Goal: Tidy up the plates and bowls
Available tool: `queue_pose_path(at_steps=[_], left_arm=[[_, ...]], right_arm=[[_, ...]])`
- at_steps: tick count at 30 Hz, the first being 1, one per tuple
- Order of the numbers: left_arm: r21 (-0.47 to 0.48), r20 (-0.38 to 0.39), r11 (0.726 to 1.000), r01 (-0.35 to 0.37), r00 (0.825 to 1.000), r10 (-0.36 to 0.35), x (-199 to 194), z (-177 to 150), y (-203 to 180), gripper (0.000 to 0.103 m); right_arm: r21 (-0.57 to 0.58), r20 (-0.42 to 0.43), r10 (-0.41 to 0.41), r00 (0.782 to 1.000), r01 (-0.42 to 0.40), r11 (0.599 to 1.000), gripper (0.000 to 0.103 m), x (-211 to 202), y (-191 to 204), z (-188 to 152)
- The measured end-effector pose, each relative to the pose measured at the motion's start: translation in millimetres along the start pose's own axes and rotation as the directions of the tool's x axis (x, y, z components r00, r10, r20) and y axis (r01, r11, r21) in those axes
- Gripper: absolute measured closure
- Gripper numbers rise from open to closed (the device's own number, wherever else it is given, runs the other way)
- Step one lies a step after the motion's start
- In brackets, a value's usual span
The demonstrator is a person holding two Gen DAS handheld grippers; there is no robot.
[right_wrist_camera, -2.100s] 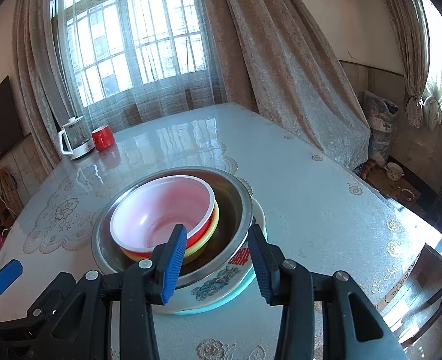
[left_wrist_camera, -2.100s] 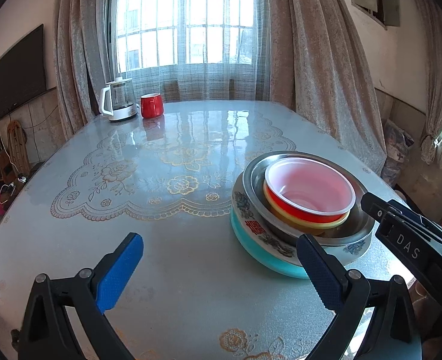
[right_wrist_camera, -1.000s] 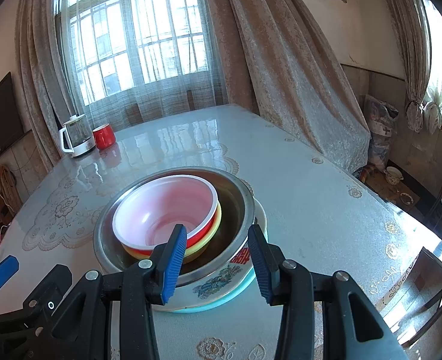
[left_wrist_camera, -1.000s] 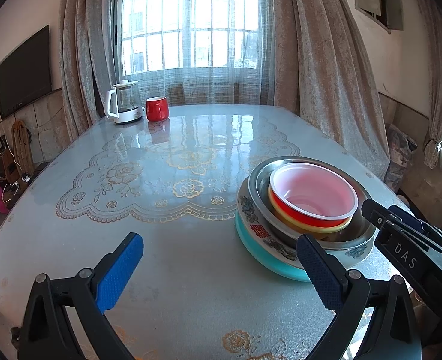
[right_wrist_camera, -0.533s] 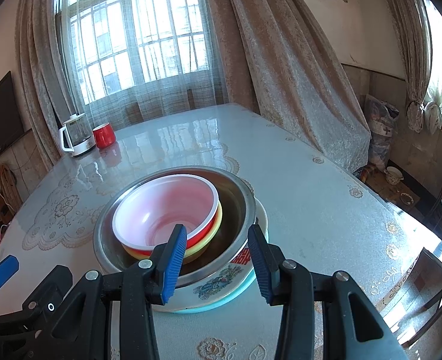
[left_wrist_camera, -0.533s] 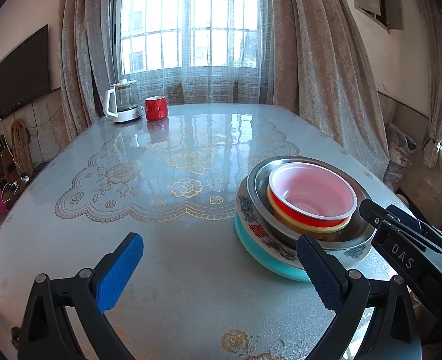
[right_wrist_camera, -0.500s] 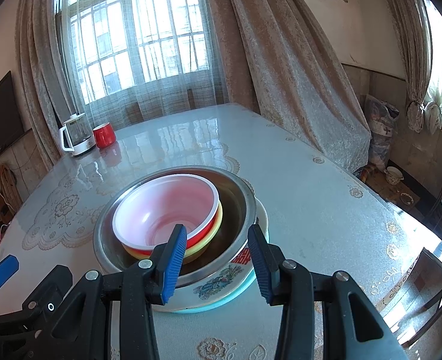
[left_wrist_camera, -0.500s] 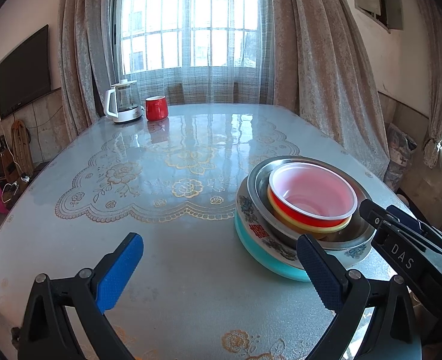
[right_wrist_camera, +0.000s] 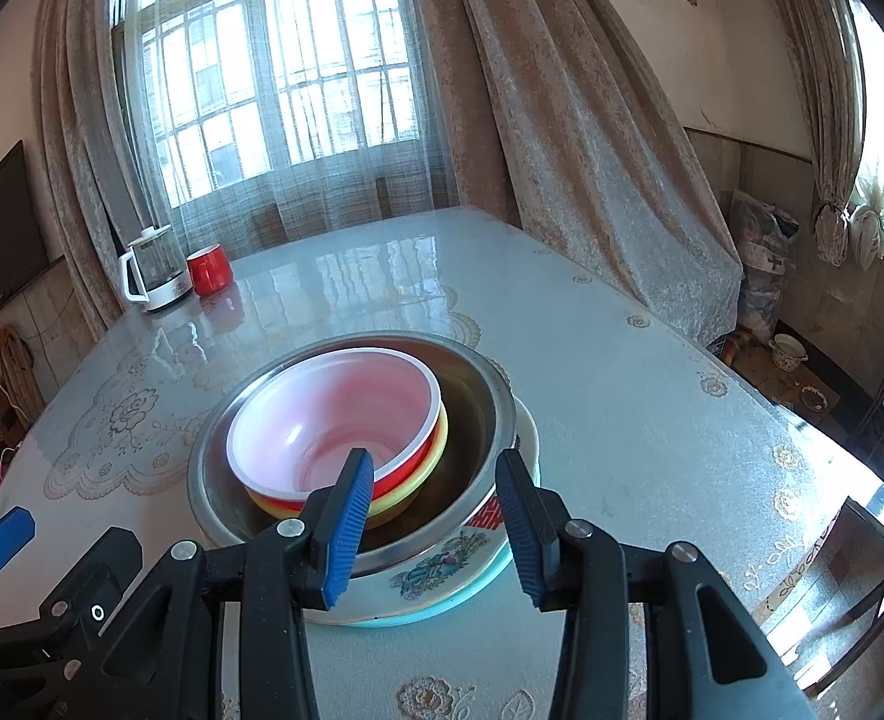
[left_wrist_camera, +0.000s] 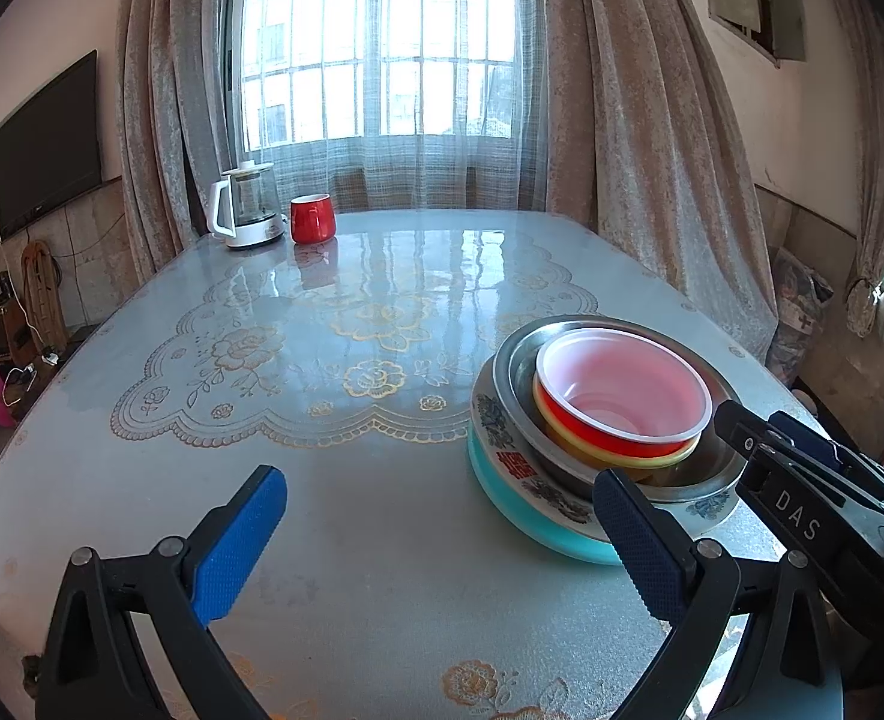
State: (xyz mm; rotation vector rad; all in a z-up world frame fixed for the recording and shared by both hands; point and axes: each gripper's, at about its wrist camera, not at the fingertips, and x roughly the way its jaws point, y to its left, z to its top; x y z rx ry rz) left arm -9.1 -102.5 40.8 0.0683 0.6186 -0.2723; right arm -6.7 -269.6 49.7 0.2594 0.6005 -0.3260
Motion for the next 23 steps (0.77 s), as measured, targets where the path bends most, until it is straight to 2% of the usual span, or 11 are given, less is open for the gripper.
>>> queue_pose_path(at_steps=[15,23], left_arm=[[0.002,0.000,1.000,-0.001,1.000,0.001,-1.0,-0.4,-0.5,0.000],[0.002,0.023,0.999,-0.033,0.999,0.033,-3.1,-1.4,3.1,0.000]], right_arm=[[0.000,0.000,0.000,1.000,0.000,1.000,0.060,1.2,2.6,-1.4],[0.005,0.001,0.002,1.000,-0.002,1.000,0.060,0.4,-0.5,-1.3]])
